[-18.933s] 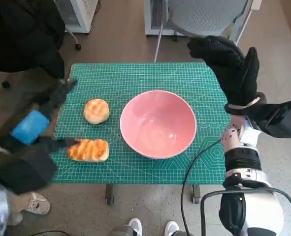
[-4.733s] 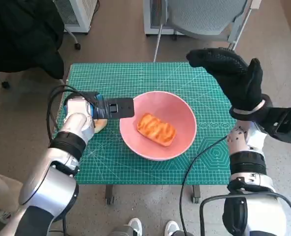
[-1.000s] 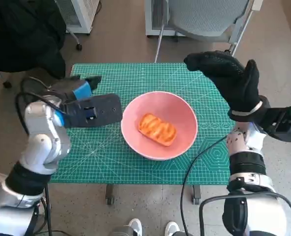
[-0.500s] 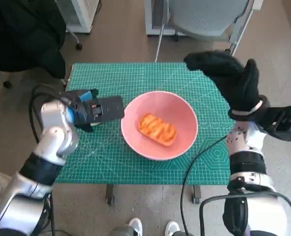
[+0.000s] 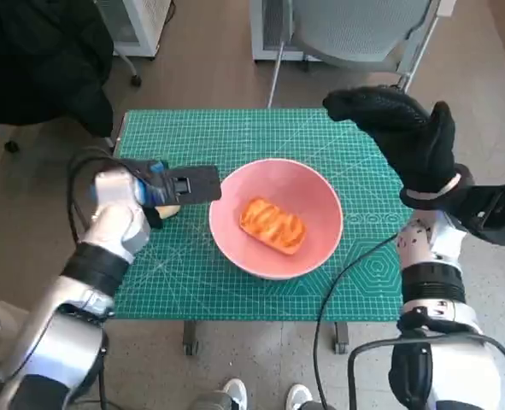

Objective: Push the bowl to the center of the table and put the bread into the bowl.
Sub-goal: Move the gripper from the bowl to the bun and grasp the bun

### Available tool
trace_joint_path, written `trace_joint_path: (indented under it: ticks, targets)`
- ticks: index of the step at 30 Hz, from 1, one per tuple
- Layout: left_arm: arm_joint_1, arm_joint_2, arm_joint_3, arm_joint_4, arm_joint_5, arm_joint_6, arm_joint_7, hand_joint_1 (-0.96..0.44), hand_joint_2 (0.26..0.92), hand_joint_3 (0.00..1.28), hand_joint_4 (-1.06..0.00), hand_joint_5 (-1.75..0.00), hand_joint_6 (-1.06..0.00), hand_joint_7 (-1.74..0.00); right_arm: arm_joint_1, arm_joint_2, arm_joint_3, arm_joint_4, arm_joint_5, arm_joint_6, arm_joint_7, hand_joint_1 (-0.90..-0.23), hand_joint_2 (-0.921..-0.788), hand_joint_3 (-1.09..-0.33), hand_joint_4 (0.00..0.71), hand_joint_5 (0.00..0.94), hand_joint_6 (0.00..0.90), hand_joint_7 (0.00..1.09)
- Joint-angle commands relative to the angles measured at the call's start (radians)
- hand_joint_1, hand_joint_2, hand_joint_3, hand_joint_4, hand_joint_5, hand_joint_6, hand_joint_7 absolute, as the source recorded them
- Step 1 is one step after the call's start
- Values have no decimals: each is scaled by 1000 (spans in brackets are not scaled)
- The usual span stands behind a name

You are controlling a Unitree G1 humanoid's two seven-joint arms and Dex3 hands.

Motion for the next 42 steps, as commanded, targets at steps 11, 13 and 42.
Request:
trace_joint_path:
  ticks: [11, 13, 42]
  targets:
    - [-26, -33, 33, 122, -92, -81, 211, -175, 730, 26, 1, 1, -112, -22, 29, -8, 3, -15, -6, 5, -3, -696, -921, -808, 191, 0, 261, 2]
    - [-20, -37, 39, 136, -106, -96, 244, -81, 776, 50, -77, -37, -134, -30, 30, -8, 4, -19, -7, 4, -6, -695, -921, -809, 191, 0, 260, 2]
    - [1, 12, 1, 79, -110, -105, 353, 6, 920, 244, -459, -1484, -480, -1245, 20, 1, 13, -3, -6, 21, -3, -697, -921, -806, 190, 1, 261, 2]
